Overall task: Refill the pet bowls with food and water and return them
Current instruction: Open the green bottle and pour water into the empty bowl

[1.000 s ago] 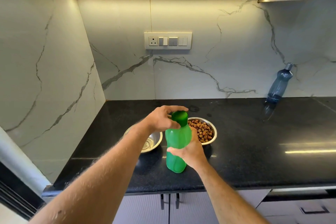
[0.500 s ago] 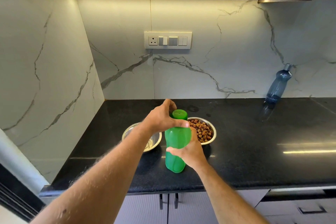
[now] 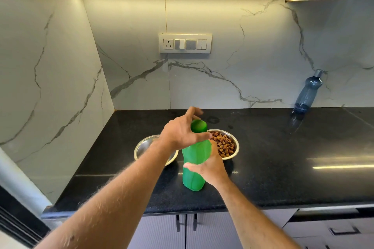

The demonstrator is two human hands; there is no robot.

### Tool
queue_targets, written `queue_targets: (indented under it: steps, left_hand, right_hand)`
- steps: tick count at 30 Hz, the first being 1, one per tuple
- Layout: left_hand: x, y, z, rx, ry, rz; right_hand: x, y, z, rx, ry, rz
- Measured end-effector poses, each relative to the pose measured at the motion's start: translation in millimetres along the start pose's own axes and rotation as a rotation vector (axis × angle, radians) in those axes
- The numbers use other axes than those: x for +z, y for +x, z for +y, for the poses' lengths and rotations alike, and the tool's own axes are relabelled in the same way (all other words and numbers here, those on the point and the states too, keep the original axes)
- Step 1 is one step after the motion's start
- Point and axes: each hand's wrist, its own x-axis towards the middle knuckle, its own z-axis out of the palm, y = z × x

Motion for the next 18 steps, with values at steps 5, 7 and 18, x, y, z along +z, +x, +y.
queue_targets:
  steps: [5,7,18]
  left_hand:
    - [-16.4,5.9,-3.4,0.086,-0.106,-0.188]
    - [-14.6,7.1,-2.4,0.046,-0.13,-0.108]
    - [-10.7,16.4,8.6,-0.129,-0.192,0.229]
  right_hand:
    - [-0.7,0.5,2.1,-0.009,0.018,0.002]
    - [-0.7,0.5,1.7,-0.009,0.021,0.001]
    - [-0.1,-0.4,0.8,0.011,0.015,0.009]
